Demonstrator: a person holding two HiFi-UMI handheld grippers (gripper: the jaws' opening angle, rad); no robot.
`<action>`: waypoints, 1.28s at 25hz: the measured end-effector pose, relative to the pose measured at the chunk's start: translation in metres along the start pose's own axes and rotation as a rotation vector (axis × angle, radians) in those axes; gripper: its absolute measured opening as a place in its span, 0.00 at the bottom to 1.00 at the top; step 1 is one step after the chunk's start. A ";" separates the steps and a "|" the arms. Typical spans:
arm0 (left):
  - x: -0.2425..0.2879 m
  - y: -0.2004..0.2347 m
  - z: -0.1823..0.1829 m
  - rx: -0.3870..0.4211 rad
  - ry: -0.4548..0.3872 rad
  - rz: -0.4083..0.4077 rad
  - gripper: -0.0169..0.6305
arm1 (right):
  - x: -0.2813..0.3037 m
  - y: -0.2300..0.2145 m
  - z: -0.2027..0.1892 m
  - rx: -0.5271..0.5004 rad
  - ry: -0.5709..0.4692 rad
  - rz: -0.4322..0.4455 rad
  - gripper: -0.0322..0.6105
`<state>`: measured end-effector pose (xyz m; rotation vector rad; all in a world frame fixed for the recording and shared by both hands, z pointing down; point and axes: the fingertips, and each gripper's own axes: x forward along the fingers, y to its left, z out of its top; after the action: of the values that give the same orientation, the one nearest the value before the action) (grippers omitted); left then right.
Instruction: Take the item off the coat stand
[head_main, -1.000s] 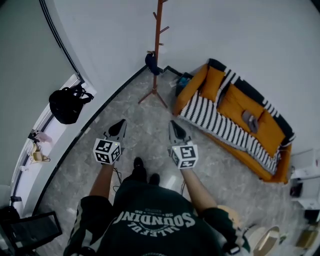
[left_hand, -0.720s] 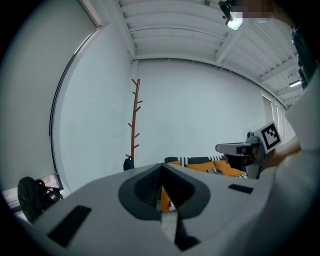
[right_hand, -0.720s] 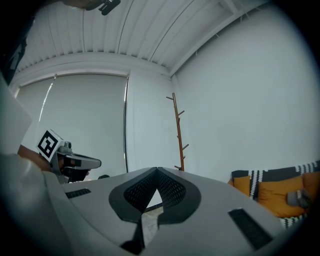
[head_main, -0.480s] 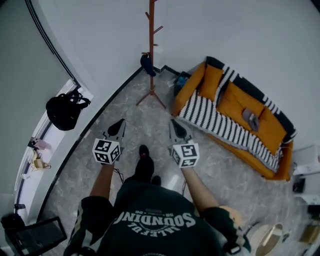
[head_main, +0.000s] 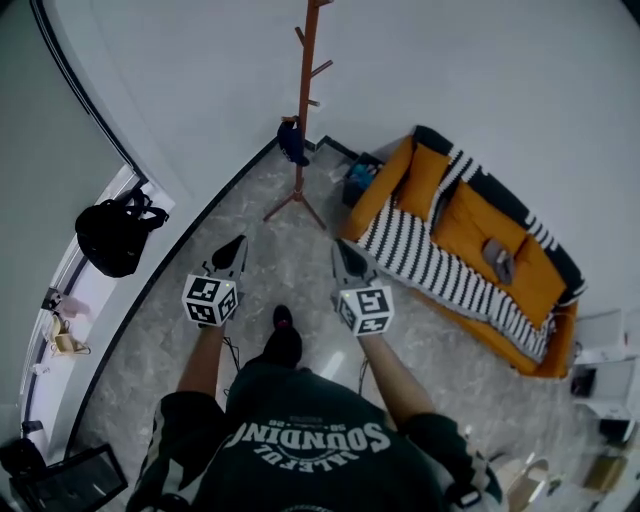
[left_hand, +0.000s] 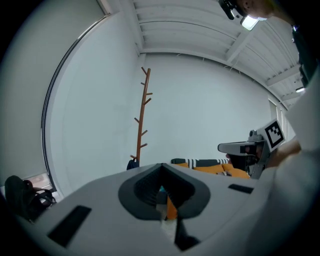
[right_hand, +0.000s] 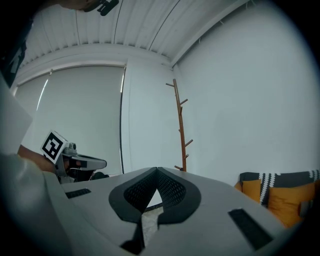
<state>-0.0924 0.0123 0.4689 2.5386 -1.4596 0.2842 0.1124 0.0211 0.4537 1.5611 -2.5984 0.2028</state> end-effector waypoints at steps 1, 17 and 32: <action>0.010 0.009 0.003 0.000 0.000 0.000 0.03 | 0.013 -0.004 0.002 -0.004 0.005 0.000 0.05; 0.139 0.099 0.036 0.028 0.020 -0.093 0.03 | 0.163 -0.037 0.036 -0.035 0.017 -0.039 0.05; 0.210 0.116 0.066 0.039 -0.008 -0.130 0.03 | 0.219 -0.075 0.050 -0.056 0.007 -0.045 0.05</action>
<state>-0.0850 -0.2364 0.4700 2.6536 -1.2972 0.2847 0.0750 -0.2126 0.4436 1.5952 -2.5380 0.1309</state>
